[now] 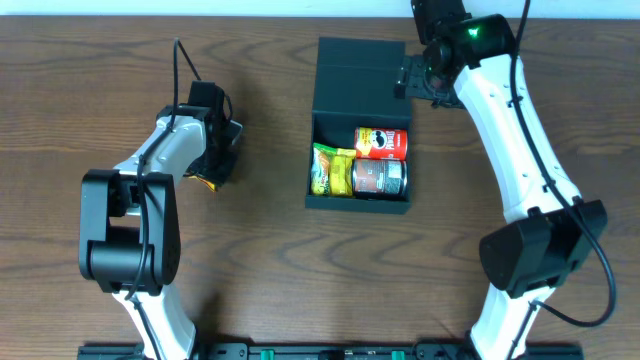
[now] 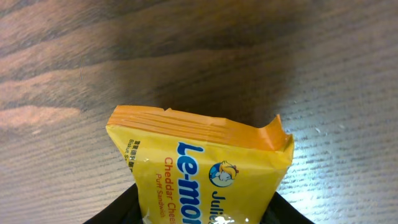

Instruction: Pack container

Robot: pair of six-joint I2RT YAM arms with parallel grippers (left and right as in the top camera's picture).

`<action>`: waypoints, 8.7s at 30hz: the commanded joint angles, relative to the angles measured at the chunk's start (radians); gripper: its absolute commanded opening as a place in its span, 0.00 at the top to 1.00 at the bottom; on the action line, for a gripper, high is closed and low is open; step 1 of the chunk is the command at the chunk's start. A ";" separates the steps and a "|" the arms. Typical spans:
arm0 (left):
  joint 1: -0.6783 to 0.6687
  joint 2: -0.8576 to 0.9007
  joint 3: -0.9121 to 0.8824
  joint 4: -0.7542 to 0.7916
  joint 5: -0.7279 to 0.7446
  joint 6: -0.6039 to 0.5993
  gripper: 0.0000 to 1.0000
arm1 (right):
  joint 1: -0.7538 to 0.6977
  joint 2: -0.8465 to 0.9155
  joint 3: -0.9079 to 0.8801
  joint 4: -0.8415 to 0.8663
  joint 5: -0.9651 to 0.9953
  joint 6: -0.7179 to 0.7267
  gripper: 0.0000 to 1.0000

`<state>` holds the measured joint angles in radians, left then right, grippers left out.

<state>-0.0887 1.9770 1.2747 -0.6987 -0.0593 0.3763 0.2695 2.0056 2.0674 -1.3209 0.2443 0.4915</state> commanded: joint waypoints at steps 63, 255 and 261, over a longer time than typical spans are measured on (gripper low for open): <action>-0.385 0.016 0.475 -0.056 0.314 0.090 0.56 | -0.008 0.001 0.019 0.023 0.071 -0.045 0.01; -0.054 0.438 0.443 2.102 1.641 -2.225 0.94 | -0.375 0.430 0.005 0.076 -1.566 -0.060 0.98; -0.054 0.438 0.443 2.102 1.641 -2.225 0.94 | -0.385 0.430 0.005 0.082 -1.580 -0.059 0.98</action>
<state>-0.1421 2.4023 1.7161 1.3899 1.5654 -1.8336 -0.1051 2.4351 2.0689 -1.2404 -1.3266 0.4599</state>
